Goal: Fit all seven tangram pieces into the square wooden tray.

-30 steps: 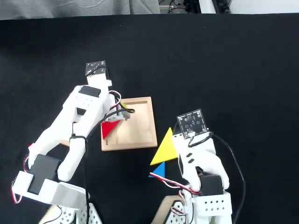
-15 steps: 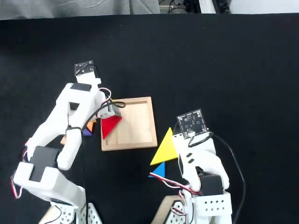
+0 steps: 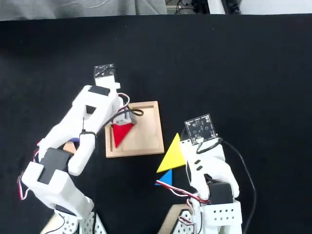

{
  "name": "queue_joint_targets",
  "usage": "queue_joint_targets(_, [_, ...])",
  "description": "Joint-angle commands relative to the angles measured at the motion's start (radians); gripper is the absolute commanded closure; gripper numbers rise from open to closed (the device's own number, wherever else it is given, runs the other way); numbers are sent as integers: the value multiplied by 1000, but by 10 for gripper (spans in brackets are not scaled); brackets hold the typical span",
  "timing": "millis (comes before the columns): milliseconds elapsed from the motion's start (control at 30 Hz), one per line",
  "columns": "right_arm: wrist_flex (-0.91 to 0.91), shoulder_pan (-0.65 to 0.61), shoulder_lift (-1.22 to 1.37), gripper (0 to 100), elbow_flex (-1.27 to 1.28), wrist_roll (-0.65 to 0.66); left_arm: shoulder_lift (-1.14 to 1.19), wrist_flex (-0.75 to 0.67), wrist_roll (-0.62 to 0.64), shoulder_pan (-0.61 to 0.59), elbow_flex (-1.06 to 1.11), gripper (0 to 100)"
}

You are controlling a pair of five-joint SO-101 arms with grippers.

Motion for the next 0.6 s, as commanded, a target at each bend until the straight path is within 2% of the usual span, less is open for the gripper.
queue_joint_targets(0, [-25, 9, -94, 986, -2, 9, -51, 14, -2, 15, -53, 697])
queue_joint_targets(200, [-25, 11, -94, 986, -2, 9, -123, 87, -6, -18, -117, 698])
queue_joint_targets(333, [-25, 11, -94, 986, -2, 9, -181, 97, 0, 22, -171, 698])
queue_joint_targets(467, [-25, 11, -94, 986, -2, 9, -138, -40, 37, 117, -145, 698])
queue_joint_targets(567, [-21, 11, -94, 986, -2, 9, -49, -157, 71, 128, -136, 698])
